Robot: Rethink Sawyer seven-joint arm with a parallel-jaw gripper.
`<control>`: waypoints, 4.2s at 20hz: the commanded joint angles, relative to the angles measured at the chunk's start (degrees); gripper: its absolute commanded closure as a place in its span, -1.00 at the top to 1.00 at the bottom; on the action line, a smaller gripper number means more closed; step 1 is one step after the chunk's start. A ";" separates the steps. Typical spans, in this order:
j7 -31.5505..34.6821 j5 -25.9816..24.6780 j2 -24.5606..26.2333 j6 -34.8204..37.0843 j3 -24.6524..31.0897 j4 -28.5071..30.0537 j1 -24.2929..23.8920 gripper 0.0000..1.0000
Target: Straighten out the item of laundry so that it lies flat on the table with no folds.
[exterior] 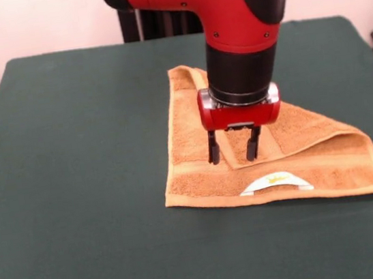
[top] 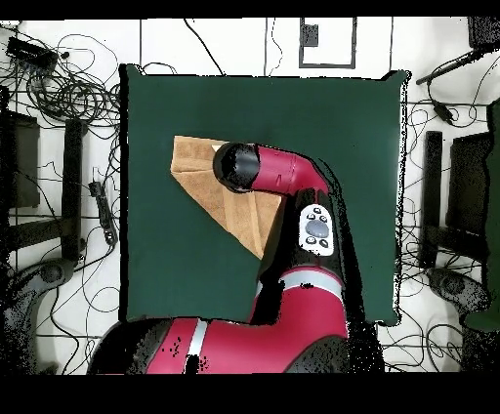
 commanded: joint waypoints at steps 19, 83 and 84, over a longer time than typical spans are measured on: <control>13.63 1.03 12.08 -12.33 2.93 7.03 2.47 1.00; 17.30 6.26 11.98 -9.56 0.17 6.64 9.18 1.00; 17.28 6.53 11.92 -10.04 0.51 6.97 9.11 1.00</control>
